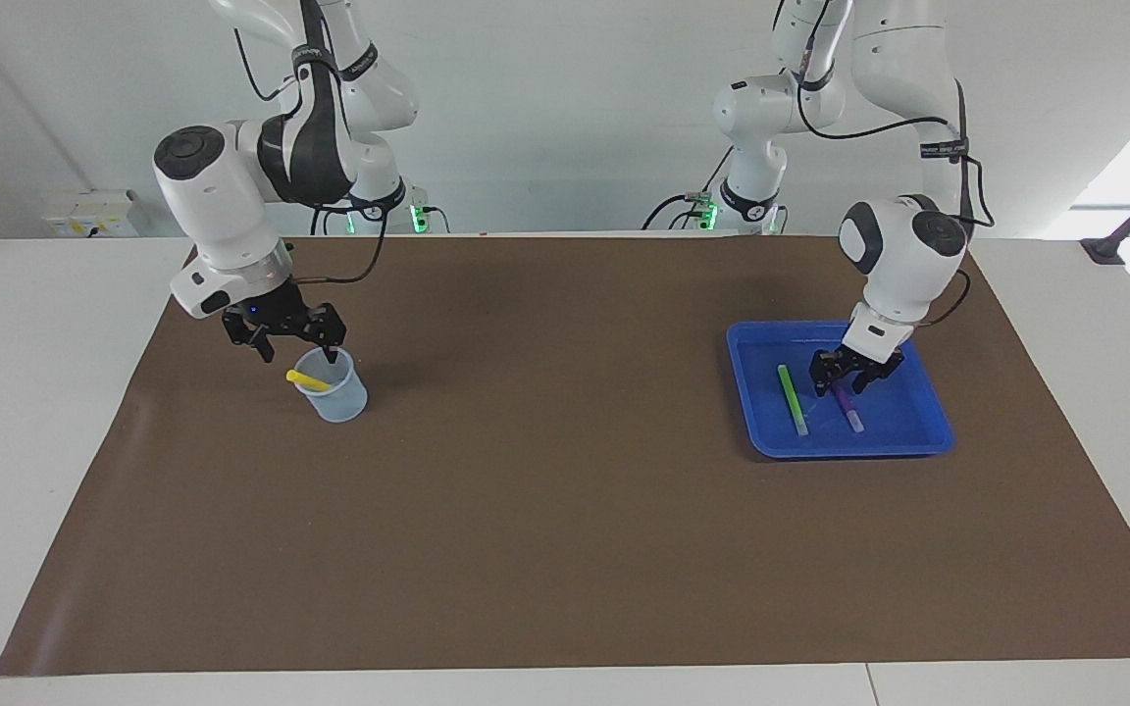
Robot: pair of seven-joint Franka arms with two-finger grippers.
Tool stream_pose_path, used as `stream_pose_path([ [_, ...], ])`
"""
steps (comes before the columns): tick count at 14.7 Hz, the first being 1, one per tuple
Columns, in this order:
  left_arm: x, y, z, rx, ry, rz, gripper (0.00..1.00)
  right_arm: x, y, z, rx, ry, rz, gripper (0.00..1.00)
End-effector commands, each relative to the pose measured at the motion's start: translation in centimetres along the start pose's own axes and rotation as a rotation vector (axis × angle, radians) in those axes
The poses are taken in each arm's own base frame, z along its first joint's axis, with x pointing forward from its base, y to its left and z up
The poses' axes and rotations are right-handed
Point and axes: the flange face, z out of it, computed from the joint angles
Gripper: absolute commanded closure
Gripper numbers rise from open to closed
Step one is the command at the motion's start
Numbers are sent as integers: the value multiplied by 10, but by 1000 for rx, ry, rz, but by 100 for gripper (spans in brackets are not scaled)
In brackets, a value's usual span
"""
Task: Transfer and insert pens with both arms
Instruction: 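Drop the yellow pen into the cup while the left gripper grasps purple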
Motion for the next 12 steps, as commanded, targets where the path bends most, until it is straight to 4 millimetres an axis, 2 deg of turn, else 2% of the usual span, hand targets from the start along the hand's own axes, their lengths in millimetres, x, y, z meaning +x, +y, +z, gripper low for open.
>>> stream_pose_path([
  [1,-1,2,5,12,14,-4,44,11,9,-40,-14,-5,5,0],
  [8,0,1,4,13,16,-5,98,19,6,-131,-16,-58,4,0],
  [12,2,0,2,13,13,-3,100,17,8,-165,-36,-90,1,0],
])
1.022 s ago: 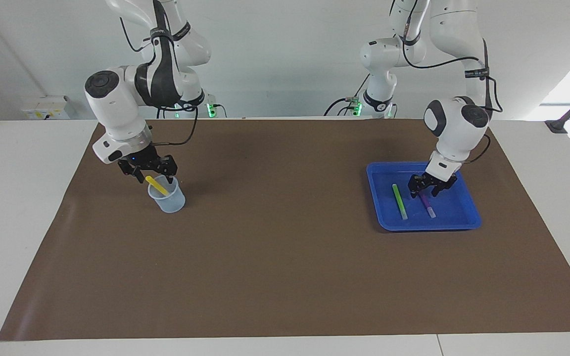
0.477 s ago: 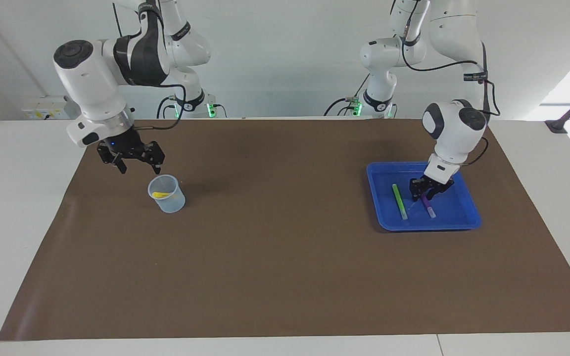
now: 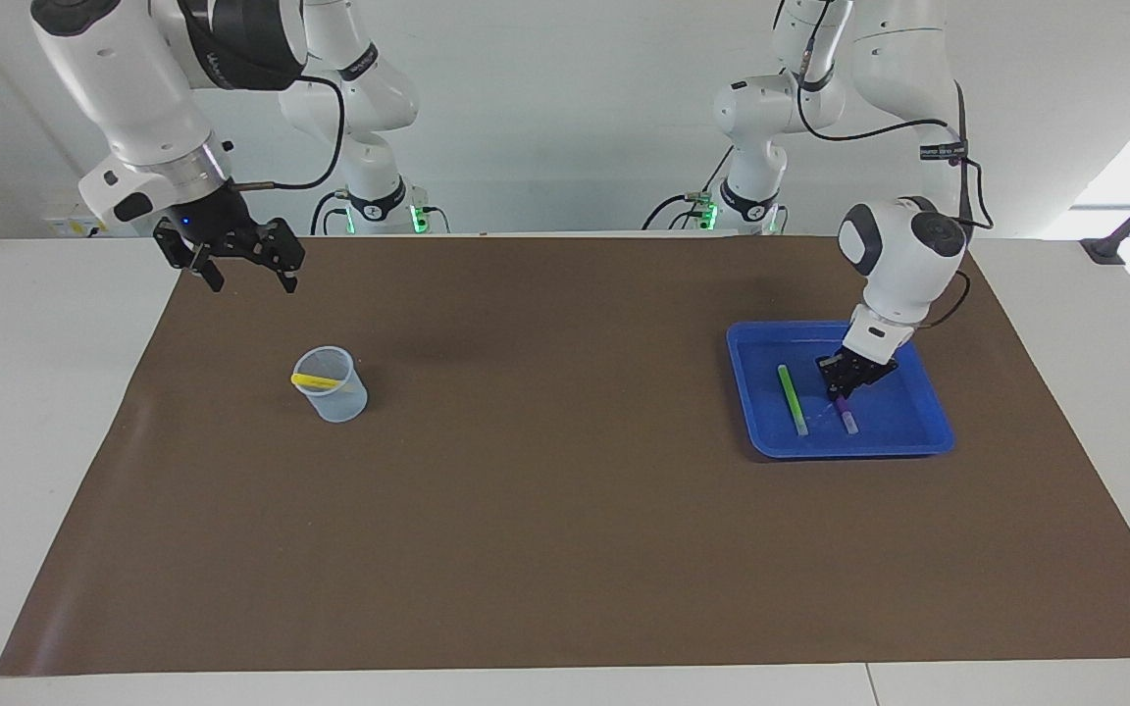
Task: Transfer and insert pens with both arms
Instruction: 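Drop the yellow pen into the cup while the left gripper grasps purple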
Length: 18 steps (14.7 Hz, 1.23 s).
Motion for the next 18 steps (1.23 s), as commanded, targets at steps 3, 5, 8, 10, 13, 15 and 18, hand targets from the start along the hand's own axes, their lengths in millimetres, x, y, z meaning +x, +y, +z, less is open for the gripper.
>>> stream_pose_path([
  [3,11,-6,-9,13,-25,-10,100,4,5,-23,-40,-31,-1,0],
  [5,26,-5,-30,11,-80,-21,100,2,4,-21,-38,-36,-3,0],
  [8,39,-1,-67,11,-159,-55,100,1,3,-19,-37,-41,-4,0],
  [10,51,7,-101,8,-223,-97,100,1,2,-18,-37,-42,-9,0],
  [13,56,24,-146,-41,-310,-237,100,0,2,-18,-33,-44,-4,0],
  [15,49,48,-168,-57,-361,-313,100,-1,1,-18,-22,-46,-3,0],
  [18,30,80,-203,-142,-433,-481,100,-2,-8,-18,-6,-44,-14,0],
])
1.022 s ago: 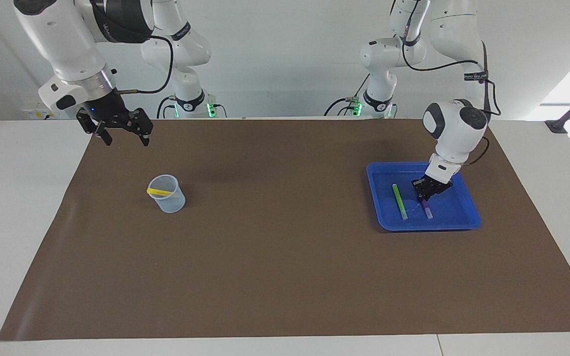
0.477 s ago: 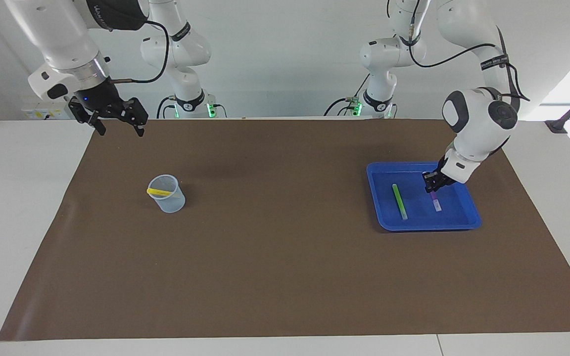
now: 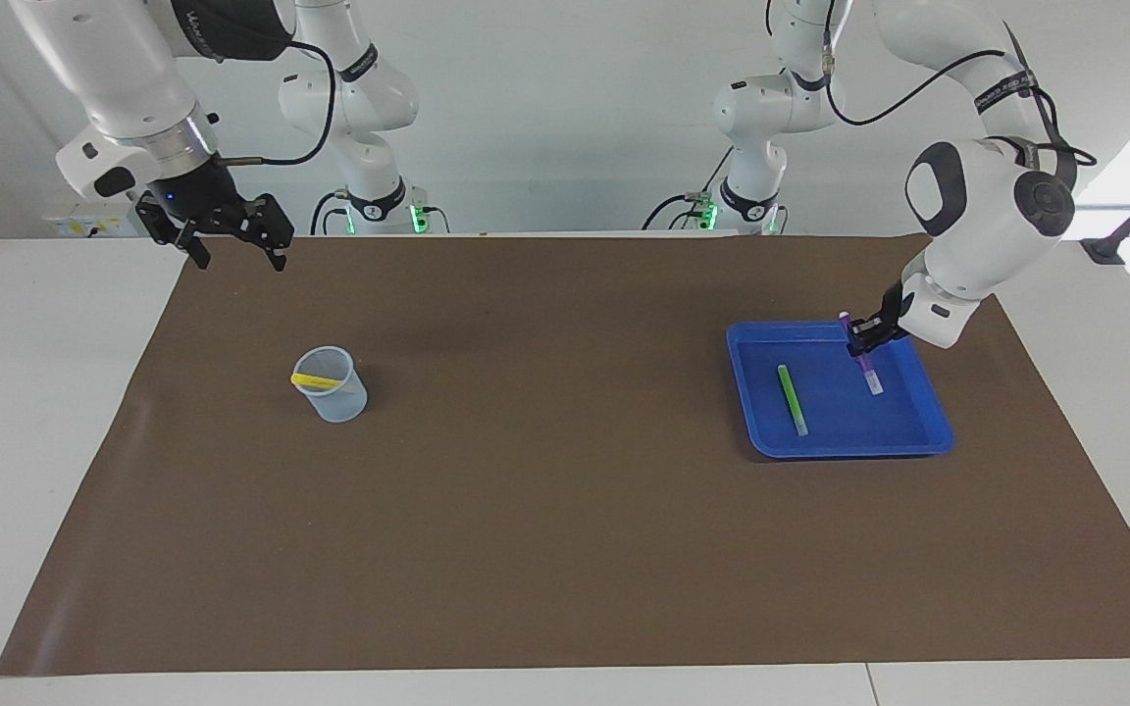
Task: Transfer and insert pens with both arms
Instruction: 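Drop the yellow pen into the cup while the left gripper grasps purple, then bring the purple pen to center while the right gripper grasps it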
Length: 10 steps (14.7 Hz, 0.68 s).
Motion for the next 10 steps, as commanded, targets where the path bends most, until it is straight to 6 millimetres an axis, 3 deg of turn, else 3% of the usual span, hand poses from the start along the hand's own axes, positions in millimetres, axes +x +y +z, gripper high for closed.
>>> stream_pose_path([
  [1,-41,22,-19,-85,-86,-161,100,-2,-15,-1,48,-9,-13,0],
  [3,-75,53,-26,-151,-155,-308,100,-4,-42,-2,147,-11,-9,0],
  [6,-112,101,-16,-204,-285,-505,100,-11,-108,-3,313,-16,25,0],
  [10,-139,132,5,-329,-399,-754,100,-26,-201,-16,483,12,187,0],
])
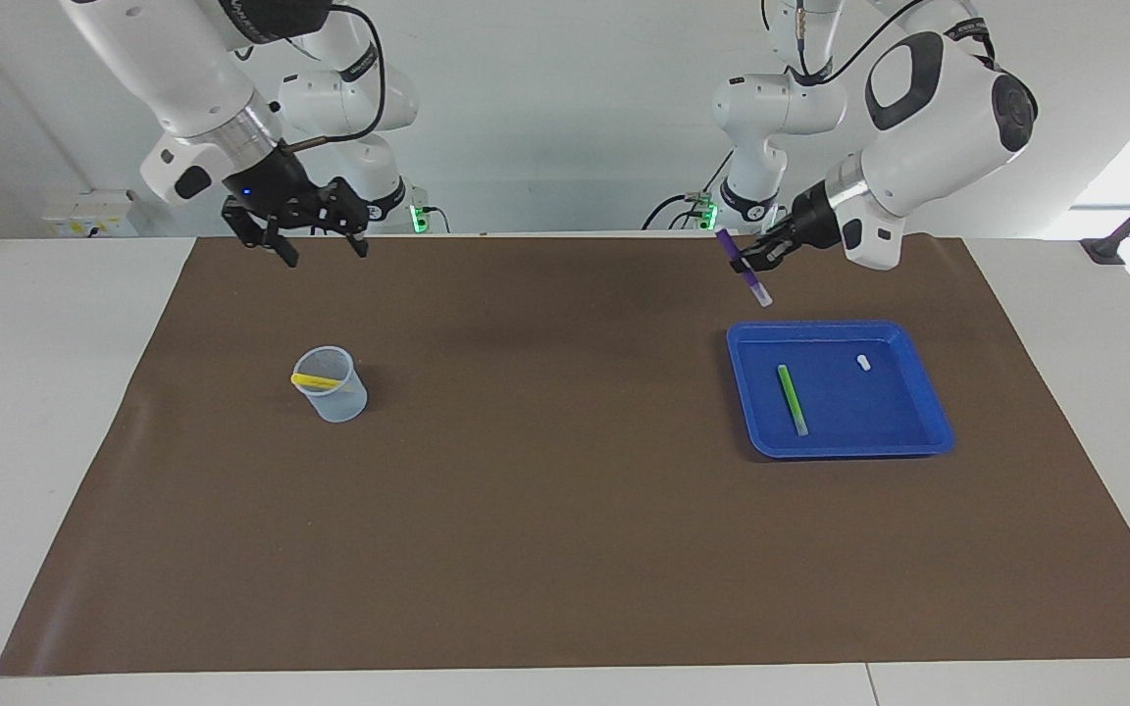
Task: Transfer and insert pens with both arms
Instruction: 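Bring the purple pen to center while the right gripper grasps it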
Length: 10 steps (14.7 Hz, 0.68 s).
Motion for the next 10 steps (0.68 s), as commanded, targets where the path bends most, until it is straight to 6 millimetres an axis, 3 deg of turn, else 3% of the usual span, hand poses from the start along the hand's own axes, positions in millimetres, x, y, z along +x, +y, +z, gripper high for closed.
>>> stream_pose_path([
  [1,-17,-7,33,-104,-48,-185,100,-16,-42,14,108,15,96,0],
  [3,-32,-2,54,-156,-38,-263,100,-30,-65,23,154,3,111,0],
  [5,-35,1,57,-187,-67,-333,100,-40,-77,38,180,7,109,0],
  [10,-44,5,59,-231,-118,-443,100,-63,-82,76,158,0,98,0],
])
